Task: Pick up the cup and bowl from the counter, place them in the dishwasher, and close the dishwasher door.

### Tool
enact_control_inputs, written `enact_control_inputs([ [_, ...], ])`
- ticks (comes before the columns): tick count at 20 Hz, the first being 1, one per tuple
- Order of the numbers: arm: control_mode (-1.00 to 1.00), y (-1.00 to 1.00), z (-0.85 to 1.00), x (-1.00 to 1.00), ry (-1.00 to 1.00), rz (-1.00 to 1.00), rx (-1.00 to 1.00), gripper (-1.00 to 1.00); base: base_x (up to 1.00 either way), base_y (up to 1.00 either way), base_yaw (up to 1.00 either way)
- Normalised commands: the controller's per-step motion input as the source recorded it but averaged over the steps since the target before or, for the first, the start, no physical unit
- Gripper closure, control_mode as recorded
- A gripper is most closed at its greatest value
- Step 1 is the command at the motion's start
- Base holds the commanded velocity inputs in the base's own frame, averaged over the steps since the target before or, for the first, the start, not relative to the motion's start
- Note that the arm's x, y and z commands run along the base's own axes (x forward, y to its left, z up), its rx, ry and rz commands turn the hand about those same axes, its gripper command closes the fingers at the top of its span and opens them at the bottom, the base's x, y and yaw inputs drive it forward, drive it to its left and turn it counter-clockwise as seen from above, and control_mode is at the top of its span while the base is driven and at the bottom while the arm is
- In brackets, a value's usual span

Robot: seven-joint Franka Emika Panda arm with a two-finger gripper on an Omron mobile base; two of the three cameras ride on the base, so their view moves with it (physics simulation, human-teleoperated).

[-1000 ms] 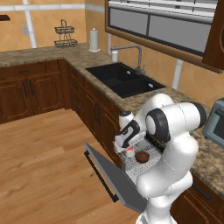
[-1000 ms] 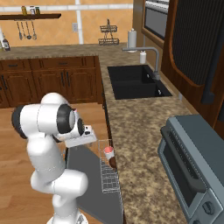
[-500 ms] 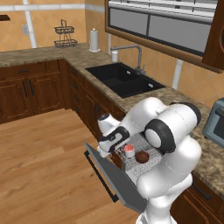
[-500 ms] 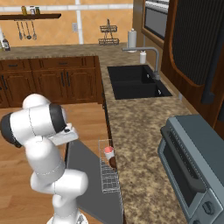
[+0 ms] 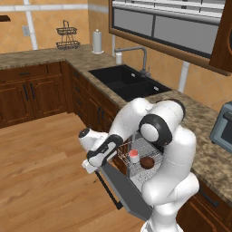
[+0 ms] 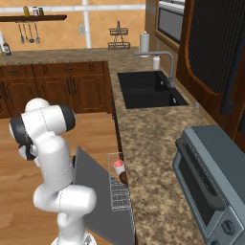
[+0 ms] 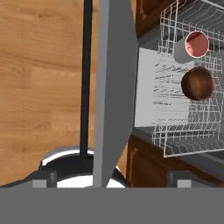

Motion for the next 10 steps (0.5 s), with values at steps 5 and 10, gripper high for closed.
enact_control_inputs([
  [5, -1.00, 0.43, -0.85, 0.22, -0.03, 0.00, -0.10, -1.00, 0.00, 0.00, 0.00],
  [10, -1.00, 0.33, -0.43, 0.08, -0.07, -0.02, -0.05, -1.00, 0.00, 0.00, 0.00],
])
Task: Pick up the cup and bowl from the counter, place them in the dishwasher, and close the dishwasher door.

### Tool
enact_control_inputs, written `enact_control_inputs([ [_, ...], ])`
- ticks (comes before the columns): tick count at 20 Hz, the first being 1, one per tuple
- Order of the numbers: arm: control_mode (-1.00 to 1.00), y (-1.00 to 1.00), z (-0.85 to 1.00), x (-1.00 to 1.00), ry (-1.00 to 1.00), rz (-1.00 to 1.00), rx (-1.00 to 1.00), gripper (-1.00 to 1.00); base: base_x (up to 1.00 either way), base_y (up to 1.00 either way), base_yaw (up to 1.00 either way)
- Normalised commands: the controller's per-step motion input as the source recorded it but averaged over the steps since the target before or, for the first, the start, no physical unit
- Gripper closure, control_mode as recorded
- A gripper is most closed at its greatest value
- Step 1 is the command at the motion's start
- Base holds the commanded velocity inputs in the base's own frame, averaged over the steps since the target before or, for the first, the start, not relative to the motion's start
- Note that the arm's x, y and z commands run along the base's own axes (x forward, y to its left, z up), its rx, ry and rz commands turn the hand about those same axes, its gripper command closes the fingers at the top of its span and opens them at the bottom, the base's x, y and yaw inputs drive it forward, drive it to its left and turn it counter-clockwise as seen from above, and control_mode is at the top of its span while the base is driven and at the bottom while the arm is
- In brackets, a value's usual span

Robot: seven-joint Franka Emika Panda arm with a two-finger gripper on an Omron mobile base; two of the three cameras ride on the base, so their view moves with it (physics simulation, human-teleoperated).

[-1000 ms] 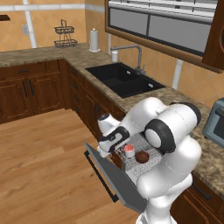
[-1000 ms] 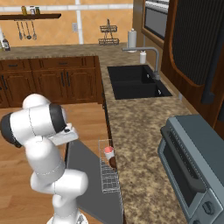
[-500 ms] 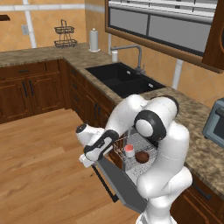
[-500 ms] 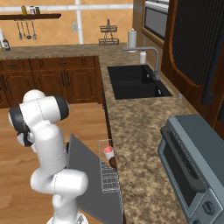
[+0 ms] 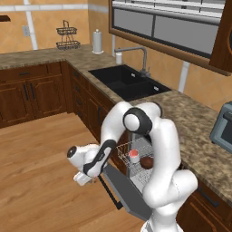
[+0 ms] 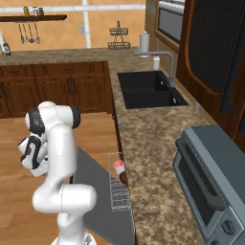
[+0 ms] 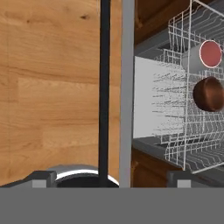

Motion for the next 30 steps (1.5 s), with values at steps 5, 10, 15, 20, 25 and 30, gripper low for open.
enact_control_inputs([
  [5, -1.00, -0.02, -0.43, 0.07, 0.00, -0.05, -0.06, -1.00, 0.00, 0.00, 0.00],
  [10, -1.00, -0.05, -0.49, 0.13, 0.01, -0.03, -0.07, -1.00, 0.00, 0.00, 0.00],
  [15, -1.00, -0.37, -0.30, 0.01, 0.01, -0.01, 0.00, -1.00, 0.00, 0.00, 0.00],
  [20, -1.00, -0.33, -0.18, 0.01, 0.00, 0.00, 0.00, -1.00, 0.00, 0.00, 0.00],
  [25, -1.00, -0.40, -0.21, 0.00, 0.02, 0.00, 0.00, -1.00, 0.00, 0.00, 0.00],
  [30, -1.00, -0.23, -0.24, 0.02, 0.01, 0.00, 0.00, -1.00, 0.00, 0.00, 0.00],
])
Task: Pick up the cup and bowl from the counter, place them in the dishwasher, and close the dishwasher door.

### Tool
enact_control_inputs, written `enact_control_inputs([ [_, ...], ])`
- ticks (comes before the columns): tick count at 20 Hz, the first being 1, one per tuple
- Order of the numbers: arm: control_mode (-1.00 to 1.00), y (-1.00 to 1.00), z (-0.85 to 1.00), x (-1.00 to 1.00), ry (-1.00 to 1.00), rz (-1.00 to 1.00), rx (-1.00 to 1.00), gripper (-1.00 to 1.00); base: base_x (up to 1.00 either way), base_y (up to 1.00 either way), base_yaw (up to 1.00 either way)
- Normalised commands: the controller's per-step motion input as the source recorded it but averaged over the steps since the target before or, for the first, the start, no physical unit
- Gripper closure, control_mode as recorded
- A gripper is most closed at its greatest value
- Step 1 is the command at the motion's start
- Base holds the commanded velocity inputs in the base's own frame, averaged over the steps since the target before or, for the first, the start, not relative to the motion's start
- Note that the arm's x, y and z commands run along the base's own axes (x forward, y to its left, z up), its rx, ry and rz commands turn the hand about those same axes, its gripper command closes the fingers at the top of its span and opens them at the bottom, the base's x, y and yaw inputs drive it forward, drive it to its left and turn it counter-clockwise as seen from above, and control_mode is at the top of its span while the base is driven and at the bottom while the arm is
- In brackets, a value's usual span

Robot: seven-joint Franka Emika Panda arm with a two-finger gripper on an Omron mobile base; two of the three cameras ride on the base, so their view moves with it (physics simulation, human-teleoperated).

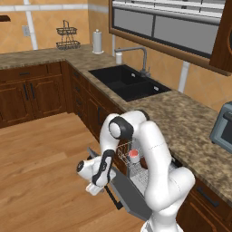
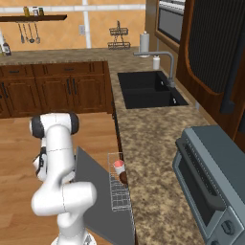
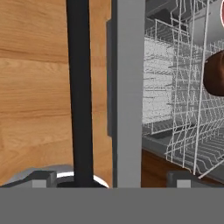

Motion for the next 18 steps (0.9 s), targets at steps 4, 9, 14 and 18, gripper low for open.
enact_control_inputs([
  [4, -1.00, 0.18, -0.25, -0.03, -0.02, 0.00, -0.01, -1.00, 0.00, 0.00, 0.00],
  [9, -1.00, 0.49, 0.00, -0.09, -0.10, -0.02, -0.01, -1.00, 0.00, 0.00, 0.00],
  [14, -1.00, 0.06, -0.43, 0.23, 0.06, -0.01, -0.07, -1.00, 0.00, 0.00, 0.00],
  [18, -1.00, 0.10, -0.68, 0.35, 0.00, 0.00, -0.12, -1.00, 0.00, 0.00, 0.00],
])
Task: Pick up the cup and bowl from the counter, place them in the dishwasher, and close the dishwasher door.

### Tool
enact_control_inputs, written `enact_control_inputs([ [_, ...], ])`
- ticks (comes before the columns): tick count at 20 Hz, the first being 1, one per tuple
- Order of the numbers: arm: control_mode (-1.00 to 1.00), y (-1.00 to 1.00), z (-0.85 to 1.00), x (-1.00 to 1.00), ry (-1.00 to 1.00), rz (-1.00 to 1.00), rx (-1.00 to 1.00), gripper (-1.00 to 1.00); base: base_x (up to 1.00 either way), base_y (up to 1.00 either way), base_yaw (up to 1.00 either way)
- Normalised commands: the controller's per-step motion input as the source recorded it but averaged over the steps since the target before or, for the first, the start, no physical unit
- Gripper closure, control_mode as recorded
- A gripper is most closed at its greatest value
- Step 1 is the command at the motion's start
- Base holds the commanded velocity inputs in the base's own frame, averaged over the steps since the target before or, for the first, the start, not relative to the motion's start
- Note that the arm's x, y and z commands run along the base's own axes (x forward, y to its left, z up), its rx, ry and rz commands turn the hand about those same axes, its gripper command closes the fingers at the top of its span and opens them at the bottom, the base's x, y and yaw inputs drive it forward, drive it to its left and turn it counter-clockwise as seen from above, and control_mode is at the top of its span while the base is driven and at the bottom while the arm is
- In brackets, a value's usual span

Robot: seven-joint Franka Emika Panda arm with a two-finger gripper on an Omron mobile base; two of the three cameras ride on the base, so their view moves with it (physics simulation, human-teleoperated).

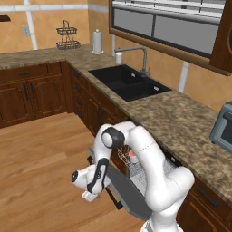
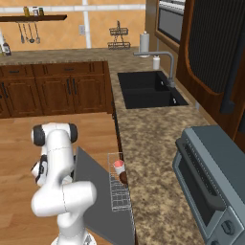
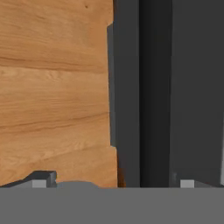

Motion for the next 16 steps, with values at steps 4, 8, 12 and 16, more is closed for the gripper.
enact_control_inputs([
  [4, -1.00, 0.00, -0.77, 0.42, 0.00, 0.00, -0.12, -1.00, 0.00, 0.00, 0.00],
  [8, -1.00, -0.17, -0.80, 0.35, 0.03, 0.00, -0.14, -1.00, 0.00, 0.00, 0.00],
  [12, -1.00, -1.00, -0.50, 0.08, 0.01, -0.02, -0.01, -1.00, 0.00, 0.00, 0.00],
  [16, -1.00, -1.00, -0.26, 0.01, 0.00, -0.03, 0.00, -1.00, 0.00, 0.00, 0.00],
])
